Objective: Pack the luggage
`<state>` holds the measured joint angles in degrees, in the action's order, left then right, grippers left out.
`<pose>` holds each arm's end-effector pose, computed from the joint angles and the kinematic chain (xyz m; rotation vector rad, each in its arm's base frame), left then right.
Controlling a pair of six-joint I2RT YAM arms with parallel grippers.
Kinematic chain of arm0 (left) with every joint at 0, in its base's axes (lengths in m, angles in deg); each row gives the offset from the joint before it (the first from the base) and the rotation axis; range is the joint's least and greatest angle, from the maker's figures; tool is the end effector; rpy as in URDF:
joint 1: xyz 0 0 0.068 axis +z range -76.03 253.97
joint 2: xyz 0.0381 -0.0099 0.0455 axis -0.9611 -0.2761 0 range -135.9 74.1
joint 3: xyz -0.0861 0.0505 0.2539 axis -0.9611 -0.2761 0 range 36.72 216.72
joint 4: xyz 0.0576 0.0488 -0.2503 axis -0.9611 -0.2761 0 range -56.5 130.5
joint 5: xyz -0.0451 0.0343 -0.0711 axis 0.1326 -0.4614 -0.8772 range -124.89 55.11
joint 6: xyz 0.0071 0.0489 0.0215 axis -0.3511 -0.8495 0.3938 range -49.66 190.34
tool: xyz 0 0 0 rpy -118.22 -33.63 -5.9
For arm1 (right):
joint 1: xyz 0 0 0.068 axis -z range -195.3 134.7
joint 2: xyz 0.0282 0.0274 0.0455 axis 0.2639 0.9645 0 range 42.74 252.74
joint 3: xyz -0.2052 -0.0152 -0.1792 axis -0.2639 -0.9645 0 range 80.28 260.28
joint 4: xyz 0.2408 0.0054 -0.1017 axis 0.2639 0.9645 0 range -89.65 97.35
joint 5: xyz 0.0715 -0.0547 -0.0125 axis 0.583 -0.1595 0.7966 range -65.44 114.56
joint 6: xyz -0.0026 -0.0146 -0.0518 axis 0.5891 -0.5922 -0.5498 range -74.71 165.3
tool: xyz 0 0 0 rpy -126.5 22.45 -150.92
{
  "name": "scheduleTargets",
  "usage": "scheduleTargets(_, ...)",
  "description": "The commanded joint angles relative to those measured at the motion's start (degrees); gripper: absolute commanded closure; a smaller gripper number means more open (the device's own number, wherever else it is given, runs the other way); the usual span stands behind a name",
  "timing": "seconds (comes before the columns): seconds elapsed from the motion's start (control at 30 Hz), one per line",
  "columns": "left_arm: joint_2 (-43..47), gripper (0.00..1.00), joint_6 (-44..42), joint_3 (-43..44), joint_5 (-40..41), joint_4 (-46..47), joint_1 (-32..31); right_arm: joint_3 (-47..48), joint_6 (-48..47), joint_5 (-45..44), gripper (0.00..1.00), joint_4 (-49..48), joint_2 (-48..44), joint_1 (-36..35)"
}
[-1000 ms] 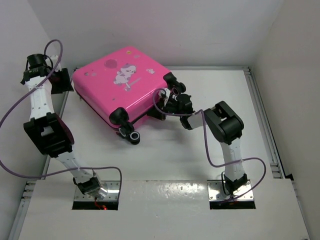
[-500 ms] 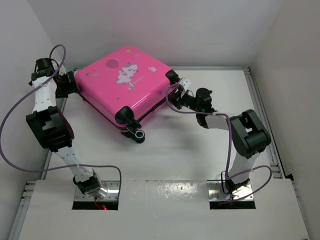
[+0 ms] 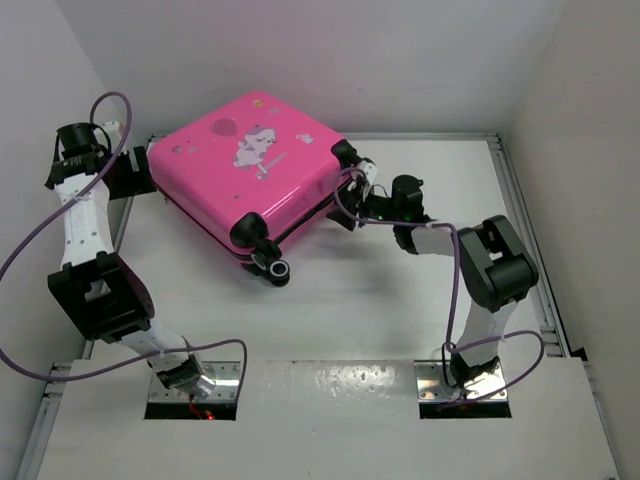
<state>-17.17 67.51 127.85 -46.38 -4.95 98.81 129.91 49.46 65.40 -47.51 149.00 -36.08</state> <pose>0.3181 0.1394 0.3592 -0.3530 2.3193 -0.0003 0.3456 0.1560 0.1800 -0.7789 1.5963 0.9284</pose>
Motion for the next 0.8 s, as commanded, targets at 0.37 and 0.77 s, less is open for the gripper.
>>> scheduleTargets(0.37,5.0,0.05,1.0,-8.1,-1.0,1.4,1.0,1.5,5.0,1.1,0.42,-4.2,2.6,-4.4)
scheduleTargets(0.77,5.5,0.05,4.4,-11.0,0.3,1.4,3.4,7.5,10.8,-8.3,0.43,-10.0,10.4,-7.9)
